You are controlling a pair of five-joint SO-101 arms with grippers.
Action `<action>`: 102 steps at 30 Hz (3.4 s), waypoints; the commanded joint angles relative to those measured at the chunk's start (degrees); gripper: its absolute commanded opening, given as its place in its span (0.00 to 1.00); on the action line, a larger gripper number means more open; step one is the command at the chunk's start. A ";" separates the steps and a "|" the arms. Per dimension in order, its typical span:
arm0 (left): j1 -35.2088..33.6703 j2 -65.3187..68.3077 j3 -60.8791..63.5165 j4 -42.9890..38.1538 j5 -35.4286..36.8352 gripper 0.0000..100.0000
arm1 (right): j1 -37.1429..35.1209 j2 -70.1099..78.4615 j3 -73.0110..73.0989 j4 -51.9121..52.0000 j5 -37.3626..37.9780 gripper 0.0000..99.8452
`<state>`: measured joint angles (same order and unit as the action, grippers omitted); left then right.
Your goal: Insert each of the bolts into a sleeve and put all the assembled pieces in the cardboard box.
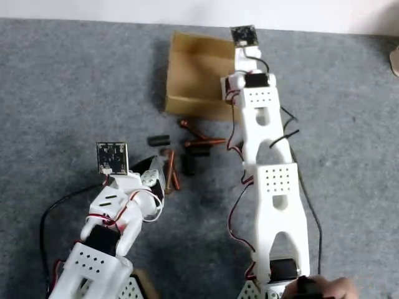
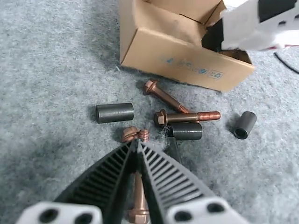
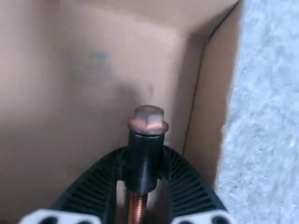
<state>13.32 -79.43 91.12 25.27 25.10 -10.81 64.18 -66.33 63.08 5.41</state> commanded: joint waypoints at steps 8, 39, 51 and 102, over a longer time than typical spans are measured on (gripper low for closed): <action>-0.48 -0.31 -0.40 -1.23 0.18 0.01 | 1.27 -0.75 -1.10 0.04 -0.26 0.03; -0.75 -0.31 -0.31 -1.23 0.53 0.01 | 0.22 -11.74 -10.24 6.64 -0.44 0.43; -0.57 -0.92 3.03 -6.15 0.26 0.01 | 0.57 -22.73 -10.24 27.91 -0.53 0.20; -4.26 36.53 -37.32 29.27 5.36 0.01 | 10.86 -96.57 91.56 11.74 0.88 0.01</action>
<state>9.01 -46.11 57.89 54.11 30.55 0.79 -22.86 14.73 80.31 4.35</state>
